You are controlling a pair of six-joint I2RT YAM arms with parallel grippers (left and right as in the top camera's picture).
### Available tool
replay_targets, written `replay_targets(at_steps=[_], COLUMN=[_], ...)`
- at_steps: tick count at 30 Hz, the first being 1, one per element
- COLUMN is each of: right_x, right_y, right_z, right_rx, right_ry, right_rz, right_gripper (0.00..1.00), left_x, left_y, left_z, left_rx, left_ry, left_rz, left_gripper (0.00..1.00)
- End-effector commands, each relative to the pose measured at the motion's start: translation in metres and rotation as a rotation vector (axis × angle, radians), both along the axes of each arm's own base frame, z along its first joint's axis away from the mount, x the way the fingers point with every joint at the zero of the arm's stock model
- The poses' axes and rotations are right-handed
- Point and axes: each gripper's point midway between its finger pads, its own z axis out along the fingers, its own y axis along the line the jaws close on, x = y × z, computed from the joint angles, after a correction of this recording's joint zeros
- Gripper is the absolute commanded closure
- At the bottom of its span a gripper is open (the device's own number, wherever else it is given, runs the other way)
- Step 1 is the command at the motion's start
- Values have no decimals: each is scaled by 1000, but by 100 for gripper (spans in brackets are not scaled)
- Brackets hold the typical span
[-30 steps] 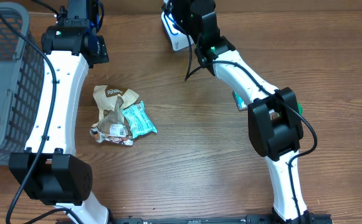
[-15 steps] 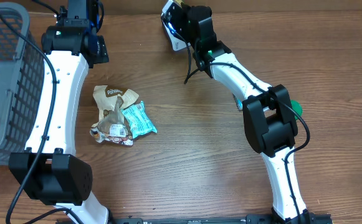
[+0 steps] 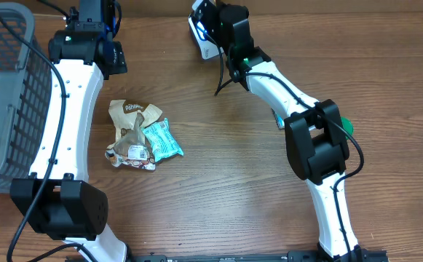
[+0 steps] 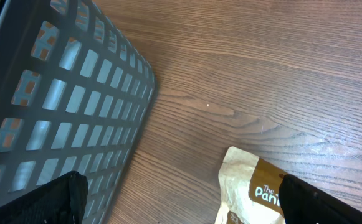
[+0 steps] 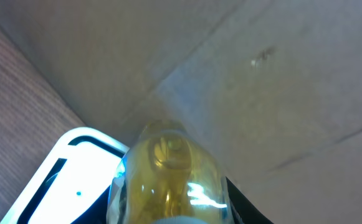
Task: Scan the item barcode
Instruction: 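Carry the yellow bottle right and set it down by the jar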
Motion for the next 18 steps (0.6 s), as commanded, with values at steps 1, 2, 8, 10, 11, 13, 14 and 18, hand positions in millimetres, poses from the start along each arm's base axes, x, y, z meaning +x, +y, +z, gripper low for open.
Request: replay_targets(at_steps=[1,2,8,10,11,13,14,18], right_x=[-21,-25,-67,-84,-92,-107,-113,-142], right_y=[-25,-39,-121,-152,-168,-197,-208,-249], right_z=[129,142,135,102,85,56,45,-6], right_rx=[211,255,461,476,458,443,440,461], right_ry=[-118,-109,189,339,406,516,556,775], right_rz=[-108,-168,-443,-562,-618,-727,-770,-859], right_gripper=[90,92,94,93,93,93,93,92], left_x=[0,0,0,0,0,0,0,0], left_y=[-1,-1,-1,-1,-1,-1,-1,-1], left_z=[14,15,14,15,15,14,14,15], left_rx=[13,13,13,13,13,13,13,13], left_ry=[-32,-33,-32,-32,-33,-32,-32,-32], left_rz=[-7,-7,-7,-7,-7,-7,-7,-7], left_gripper=[0,0,0,1,0,0,0,0])
